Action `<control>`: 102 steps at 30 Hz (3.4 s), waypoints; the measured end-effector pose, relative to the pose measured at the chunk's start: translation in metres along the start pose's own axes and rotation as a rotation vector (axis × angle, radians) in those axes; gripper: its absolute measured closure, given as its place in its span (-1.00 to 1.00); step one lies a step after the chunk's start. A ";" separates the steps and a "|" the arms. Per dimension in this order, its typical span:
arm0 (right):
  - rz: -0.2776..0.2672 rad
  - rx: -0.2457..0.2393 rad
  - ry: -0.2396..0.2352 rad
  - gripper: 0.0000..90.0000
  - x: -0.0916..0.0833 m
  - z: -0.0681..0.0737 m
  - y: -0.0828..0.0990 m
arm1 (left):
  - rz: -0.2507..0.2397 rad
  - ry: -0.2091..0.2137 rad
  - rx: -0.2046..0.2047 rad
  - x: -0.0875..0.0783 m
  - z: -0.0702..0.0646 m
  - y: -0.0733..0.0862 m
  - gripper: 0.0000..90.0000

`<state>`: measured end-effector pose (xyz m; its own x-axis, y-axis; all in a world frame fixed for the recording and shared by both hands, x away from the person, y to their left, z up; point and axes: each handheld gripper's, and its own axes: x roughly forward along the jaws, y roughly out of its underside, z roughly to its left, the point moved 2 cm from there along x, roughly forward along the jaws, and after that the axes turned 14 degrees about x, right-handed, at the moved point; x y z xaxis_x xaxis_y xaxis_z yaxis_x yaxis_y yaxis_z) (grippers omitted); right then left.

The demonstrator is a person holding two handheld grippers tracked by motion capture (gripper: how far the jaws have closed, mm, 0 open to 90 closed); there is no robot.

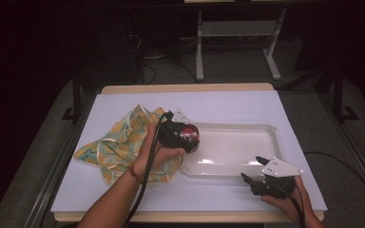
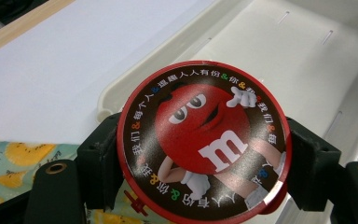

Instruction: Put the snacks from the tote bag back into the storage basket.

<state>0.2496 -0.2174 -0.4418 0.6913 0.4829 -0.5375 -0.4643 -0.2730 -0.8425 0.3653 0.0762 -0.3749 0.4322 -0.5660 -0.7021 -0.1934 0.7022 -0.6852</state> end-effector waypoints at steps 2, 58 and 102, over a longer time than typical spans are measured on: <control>0.000 -0.001 0.000 -0.44 0.000 0.000 0.000 | 0.000 -0.001 -0.004 0.003 -0.001 -0.001 -0.43; 0.001 -0.001 -0.003 -0.44 0.000 -0.001 0.001 | 0.038 0.045 -0.018 0.054 -0.022 -0.009 -0.44; 0.007 -0.005 -0.004 -0.45 0.000 0.000 0.001 | 0.019 0.024 -0.043 0.057 -0.024 -0.005 -0.48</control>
<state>0.2496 -0.2176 -0.4428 0.6861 0.4841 -0.5431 -0.4665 -0.2800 -0.8390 0.3694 0.0296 -0.4158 0.4072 -0.5628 -0.7193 -0.2391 0.6944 -0.6787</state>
